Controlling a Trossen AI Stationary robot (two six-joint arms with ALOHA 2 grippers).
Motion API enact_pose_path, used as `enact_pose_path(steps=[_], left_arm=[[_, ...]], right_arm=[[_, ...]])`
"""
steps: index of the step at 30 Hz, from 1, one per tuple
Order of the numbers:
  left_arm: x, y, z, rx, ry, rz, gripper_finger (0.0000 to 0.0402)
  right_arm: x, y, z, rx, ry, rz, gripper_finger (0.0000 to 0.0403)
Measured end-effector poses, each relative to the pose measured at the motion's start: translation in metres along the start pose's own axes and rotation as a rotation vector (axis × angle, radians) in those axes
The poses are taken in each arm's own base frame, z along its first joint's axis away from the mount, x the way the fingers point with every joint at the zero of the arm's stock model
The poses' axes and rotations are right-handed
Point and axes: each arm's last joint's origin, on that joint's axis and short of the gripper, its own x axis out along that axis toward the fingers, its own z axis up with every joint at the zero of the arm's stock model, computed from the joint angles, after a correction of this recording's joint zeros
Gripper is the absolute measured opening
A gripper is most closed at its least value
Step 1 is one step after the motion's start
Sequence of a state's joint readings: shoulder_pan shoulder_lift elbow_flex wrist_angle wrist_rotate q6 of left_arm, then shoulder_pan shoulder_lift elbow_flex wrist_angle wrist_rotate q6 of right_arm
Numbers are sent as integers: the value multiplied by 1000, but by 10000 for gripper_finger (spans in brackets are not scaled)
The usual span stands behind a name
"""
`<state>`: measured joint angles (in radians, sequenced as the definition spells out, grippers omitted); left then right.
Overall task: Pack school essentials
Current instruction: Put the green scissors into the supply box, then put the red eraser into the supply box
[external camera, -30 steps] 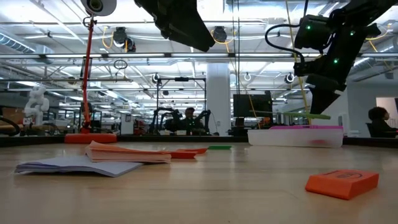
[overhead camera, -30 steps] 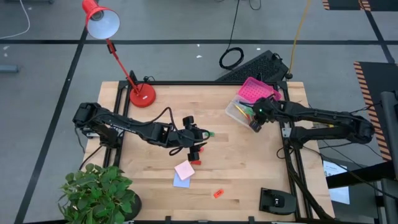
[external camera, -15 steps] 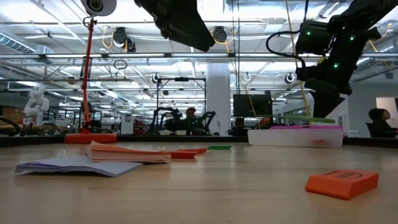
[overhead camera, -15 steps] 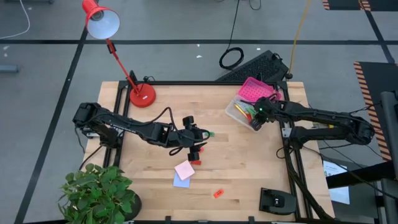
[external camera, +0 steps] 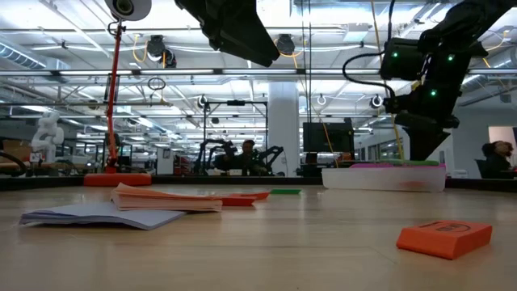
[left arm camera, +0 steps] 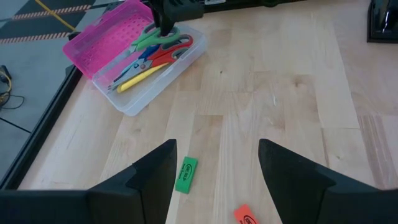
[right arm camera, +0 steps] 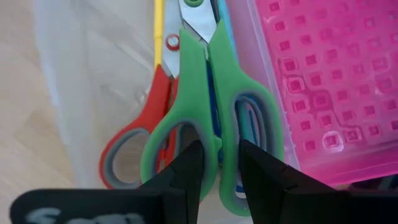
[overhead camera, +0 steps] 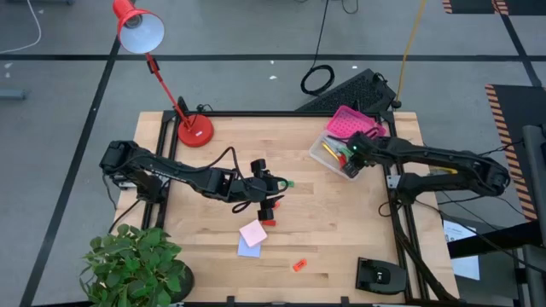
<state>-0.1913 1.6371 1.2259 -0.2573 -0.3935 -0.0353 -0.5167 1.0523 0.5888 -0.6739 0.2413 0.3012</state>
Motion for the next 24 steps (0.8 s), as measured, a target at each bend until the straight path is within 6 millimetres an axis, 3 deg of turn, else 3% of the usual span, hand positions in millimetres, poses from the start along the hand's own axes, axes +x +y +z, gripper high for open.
enact_pose_path(steps=[11,24], left_arm=[[0,0,0,4,0,0,230],[0,0,0,5,1,-1,230]], right_arm=[[11,-1,1,-2,63,-27,97],[11,-2,3,-35,33,-66,177]])
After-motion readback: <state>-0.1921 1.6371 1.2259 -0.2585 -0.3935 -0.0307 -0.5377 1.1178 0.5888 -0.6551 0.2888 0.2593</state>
